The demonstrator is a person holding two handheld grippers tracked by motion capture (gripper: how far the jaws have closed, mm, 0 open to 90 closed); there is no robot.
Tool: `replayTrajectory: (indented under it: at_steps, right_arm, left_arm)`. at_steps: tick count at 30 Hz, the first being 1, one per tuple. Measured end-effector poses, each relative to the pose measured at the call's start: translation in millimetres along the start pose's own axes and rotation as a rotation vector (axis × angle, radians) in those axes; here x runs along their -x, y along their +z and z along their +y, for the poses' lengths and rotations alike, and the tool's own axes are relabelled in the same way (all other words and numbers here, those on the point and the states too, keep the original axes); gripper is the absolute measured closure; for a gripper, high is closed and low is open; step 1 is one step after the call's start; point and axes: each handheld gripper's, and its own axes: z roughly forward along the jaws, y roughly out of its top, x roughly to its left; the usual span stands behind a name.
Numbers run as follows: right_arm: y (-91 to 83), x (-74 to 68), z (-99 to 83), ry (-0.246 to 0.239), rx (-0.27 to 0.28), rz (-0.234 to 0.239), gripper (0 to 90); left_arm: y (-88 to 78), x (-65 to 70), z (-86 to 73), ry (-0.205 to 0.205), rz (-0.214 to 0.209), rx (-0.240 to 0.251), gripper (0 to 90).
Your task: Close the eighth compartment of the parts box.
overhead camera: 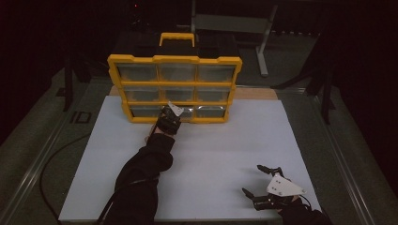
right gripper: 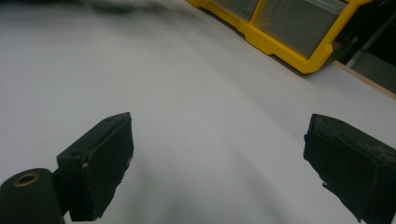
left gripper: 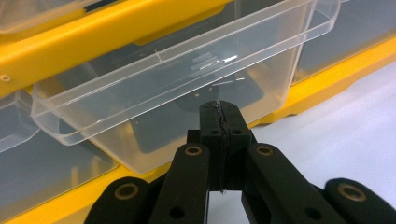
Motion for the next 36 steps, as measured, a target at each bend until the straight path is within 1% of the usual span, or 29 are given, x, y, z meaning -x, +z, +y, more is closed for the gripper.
replayTrajectory:
  at_steps: [6, 10, 12, 13, 17, 19, 20, 23, 27, 31, 32, 33, 36]
  right_arm:
    - [-0.3, -0.2, 0.1, 0.002, 0.0, -0.002, 8.5]
    - [0.0, -0.2, -0.2, -0.003, -0.003, -0.001, 8.5]
    - [0.0, -0.2, -0.3, -0.003, -0.004, -0.001, 8.5]
    - [-0.1, -0.2, -0.4, -0.003, -0.004, -0.002, 8.5]
    - [0.6, -0.5, -0.1, -0.003, -0.003, -0.001, 8.5]
    - [1.3, -0.8, -0.2, -0.016, -0.007, -0.001, 8.5]
    - [1.3, -0.9, -0.2, -0.017, -0.007, -0.002, 8.5]
    - [0.6, -0.6, -0.2, -0.006, -0.005, -0.005, 8.5]
    - [0.5, -0.7, -0.1, -0.006, -0.004, -0.006, 8.5]
    - [0.5, -0.6, -0.1, -0.005, -0.005, -0.007, 8.5]
    - [0.6, -0.3, -0.1, -0.008, -0.003, -0.009, 8.5]
    - [0.6, -0.2, 0.1, -0.008, -0.003, -0.009, 8.5]
    - [0.7, -0.3, 0.0, -0.009, -0.004, -0.01, 8.5]
  left_arm:
    - [3.5, -0.8, 3.0, -0.006, 0.002, 0.003, 89.1]
    - [5.7, -1.5, 3.4, -0.018, 0.003, 0.004, 89.1]
    - [6.7, -1.5, 3.1, -0.004, 0.007, -0.002, 89.2]
    - [7.2, -1.7, 3.0, -0.015, 0.004, 0.001, 89.2]
    - [8.1, -3.8, 3.6, -0.023, 0.003, 0.002, 89.2]
    - [8.3, -4.7, 4.4, -0.015, 0.01, 0.001, 89.2]
    - [8.8, -5.1, 4.7, -0.022, 0.006, 0.004, 89.2]
    - [9.1, -5.0, 5.5, -0.008, 0.007, -0.002, 89.2]
    - [9.8, -4.6, 4.9, -0.006, 0.01, 0.005, 89.2]
    - [10.2, -5.0, 6.1, -0.003, 0.008, -0.001, 89.2]
    - [10.2, -5.0, 6.3, 0.008, 0.01, -0.003, 89.2]
    - [10.2, -4.9, 6.2, 0.011, 0.01, -0.001, 89.2]
    - [10.5, -5.1, 6.9, -0.001, 0.001, -0.008, 89.2]
